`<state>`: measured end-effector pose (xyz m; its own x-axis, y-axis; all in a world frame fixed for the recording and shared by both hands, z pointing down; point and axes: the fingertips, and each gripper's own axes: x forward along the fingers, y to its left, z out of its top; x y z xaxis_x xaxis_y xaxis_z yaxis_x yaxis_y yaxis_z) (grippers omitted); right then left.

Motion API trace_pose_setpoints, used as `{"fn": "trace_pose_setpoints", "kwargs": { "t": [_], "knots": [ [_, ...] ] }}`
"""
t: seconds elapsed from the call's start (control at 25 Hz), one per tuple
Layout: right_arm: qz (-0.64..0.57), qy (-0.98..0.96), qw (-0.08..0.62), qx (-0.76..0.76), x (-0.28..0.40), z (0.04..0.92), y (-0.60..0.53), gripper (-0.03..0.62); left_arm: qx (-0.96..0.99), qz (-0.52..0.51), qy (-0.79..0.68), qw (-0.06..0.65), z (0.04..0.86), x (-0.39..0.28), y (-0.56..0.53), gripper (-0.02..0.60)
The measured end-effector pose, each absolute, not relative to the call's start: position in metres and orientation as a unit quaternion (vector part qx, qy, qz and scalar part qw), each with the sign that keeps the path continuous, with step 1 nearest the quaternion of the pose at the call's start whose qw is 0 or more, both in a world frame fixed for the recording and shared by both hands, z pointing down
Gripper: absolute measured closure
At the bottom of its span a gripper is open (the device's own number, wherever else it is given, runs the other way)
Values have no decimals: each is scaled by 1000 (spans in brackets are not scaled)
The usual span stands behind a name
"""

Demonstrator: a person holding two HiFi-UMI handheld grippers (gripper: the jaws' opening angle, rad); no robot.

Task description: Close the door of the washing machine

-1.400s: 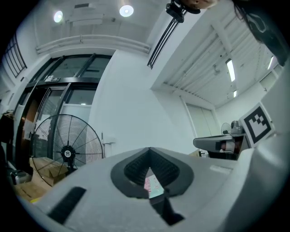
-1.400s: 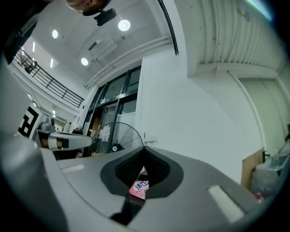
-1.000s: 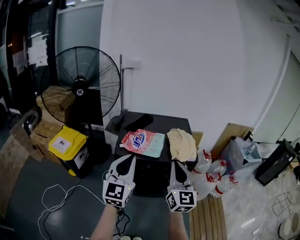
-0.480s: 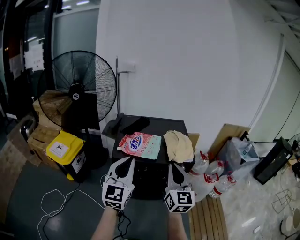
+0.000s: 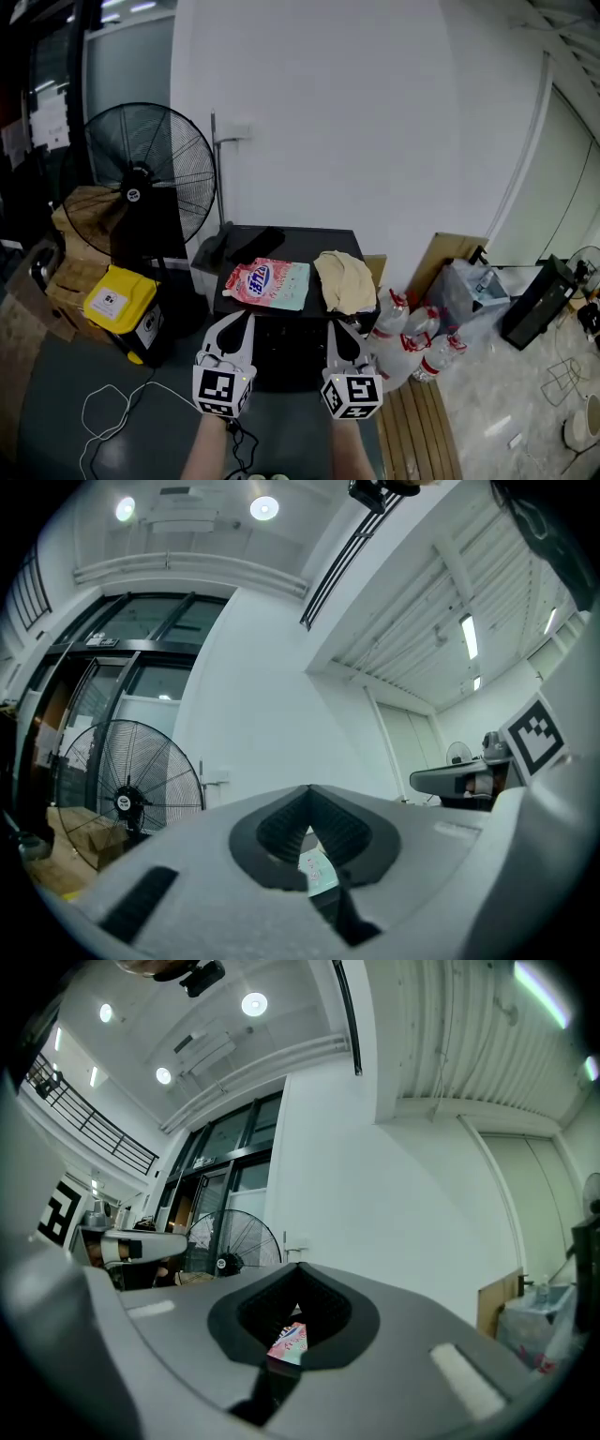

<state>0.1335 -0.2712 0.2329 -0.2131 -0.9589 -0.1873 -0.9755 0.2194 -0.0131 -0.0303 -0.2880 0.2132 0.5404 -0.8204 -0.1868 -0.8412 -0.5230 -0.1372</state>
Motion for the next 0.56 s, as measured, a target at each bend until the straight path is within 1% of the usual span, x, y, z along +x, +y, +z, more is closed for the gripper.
{"fn": "trace_pose_setpoints", "kwargs": {
  "t": [0.56],
  "knots": [
    [51, 774, 77, -626, 127, 235, -257, 582, -875, 50, 471, 102, 215, -35, -275, 574]
  ]
}}
